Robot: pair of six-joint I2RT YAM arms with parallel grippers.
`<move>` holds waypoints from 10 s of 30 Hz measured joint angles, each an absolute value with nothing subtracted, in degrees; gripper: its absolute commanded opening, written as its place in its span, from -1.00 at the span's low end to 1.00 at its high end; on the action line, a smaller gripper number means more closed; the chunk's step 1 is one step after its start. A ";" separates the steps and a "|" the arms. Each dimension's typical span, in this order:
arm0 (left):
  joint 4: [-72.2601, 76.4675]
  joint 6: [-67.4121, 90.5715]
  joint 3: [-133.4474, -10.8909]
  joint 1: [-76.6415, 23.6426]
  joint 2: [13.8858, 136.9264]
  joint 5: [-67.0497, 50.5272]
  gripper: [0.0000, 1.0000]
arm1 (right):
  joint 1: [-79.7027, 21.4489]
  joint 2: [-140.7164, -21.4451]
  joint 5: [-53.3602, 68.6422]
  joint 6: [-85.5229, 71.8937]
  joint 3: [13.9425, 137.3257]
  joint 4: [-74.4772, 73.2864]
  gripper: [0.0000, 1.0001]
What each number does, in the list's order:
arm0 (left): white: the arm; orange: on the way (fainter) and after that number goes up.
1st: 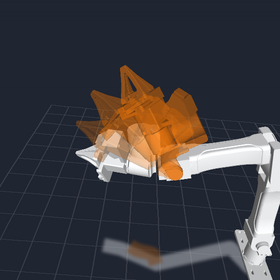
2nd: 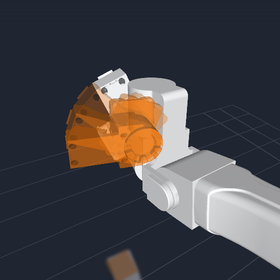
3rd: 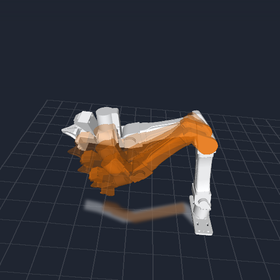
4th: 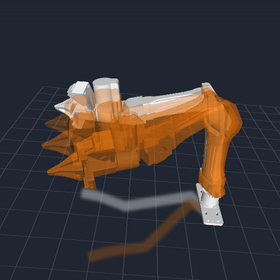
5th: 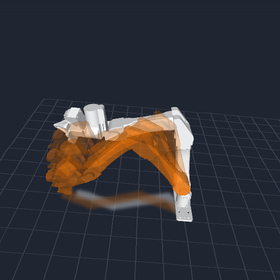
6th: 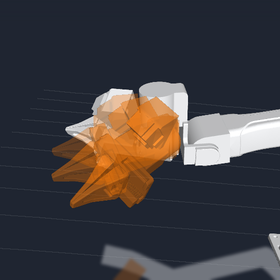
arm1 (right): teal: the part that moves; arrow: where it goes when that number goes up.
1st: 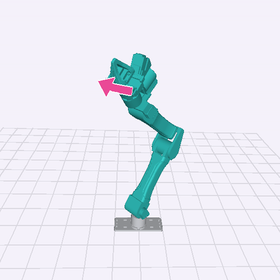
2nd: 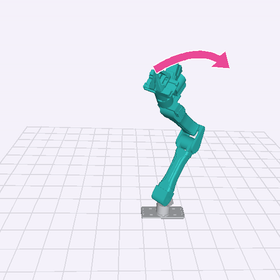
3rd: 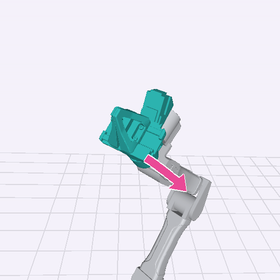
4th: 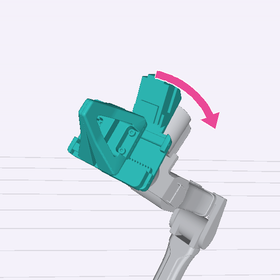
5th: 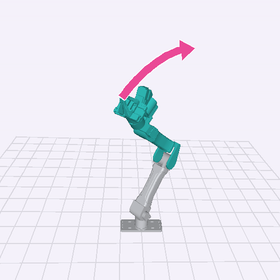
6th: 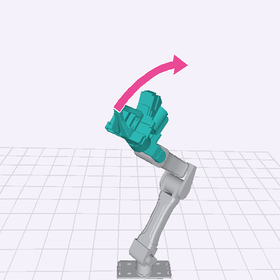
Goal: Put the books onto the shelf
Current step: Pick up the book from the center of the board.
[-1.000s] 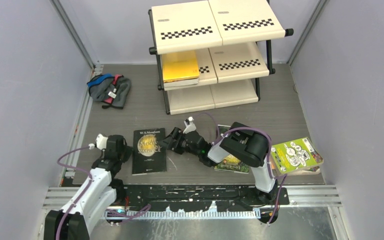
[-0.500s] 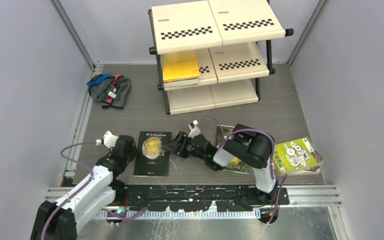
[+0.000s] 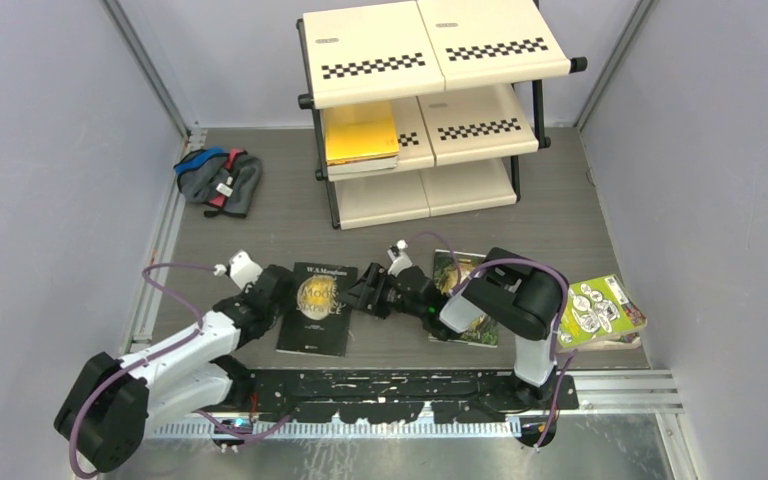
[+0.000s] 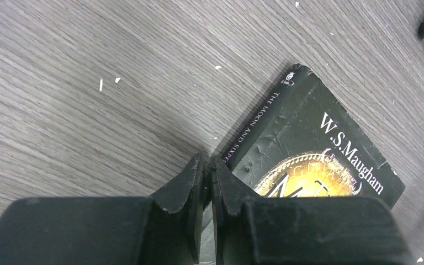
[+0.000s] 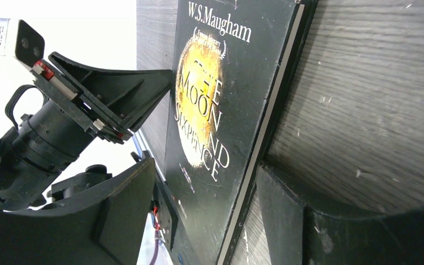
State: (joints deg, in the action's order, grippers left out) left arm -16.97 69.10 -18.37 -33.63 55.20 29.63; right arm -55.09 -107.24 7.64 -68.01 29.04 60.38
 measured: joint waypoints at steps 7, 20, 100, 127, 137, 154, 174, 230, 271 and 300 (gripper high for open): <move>-16.73 69.01 -19.66 -36.56 57.87 30.92 -0.74 | -52.23 -106.37 9.17 -68.03 28.93 58.85 0.44; -11.38 67.11 -20.99 -40.80 62.89 24.77 -0.74 | -45.45 -105.19 4.08 -65.80 29.82 56.49 0.43; 3.03 76.18 -4.62 -43.81 39.09 16.45 0.24 | -41.12 -85.58 16.25 -68.71 27.33 36.73 -0.98; 15.66 79.50 -4.69 -43.81 40.62 15.14 0.02 | -42.04 -97.58 20.88 -81.91 25.78 59.81 -0.98; 16.01 79.48 -4.45 -43.35 37.12 14.94 -0.98 | -41.67 -95.92 20.43 -81.82 25.80 57.45 -0.98; 6.50 74.81 -4.47 -43.86 22.28 13.91 -1.00 | -42.44 -75.29 11.94 -67.90 25.82 32.73 0.52; 10.31 70.02 -12.51 -43.86 42.17 16.27 -1.00 | -42.44 -51.46 -4.10 -61.36 20.23 7.20 0.53; 22.48 81.25 -9.82 -44.10 40.95 23.05 -1.00 | -50.15 -62.74 -2.98 -76.07 7.75 46.46 0.71; 33.58 89.54 -9.78 -43.75 50.57 17.08 -0.91 | -49.28 -77.71 -1.74 -83.77 9.23 68.58 -0.87; 15.05 86.94 -9.41 -44.71 32.84 14.46 -0.18 | -50.30 -49.71 -2.70 -75.40 5.93 42.68 -0.98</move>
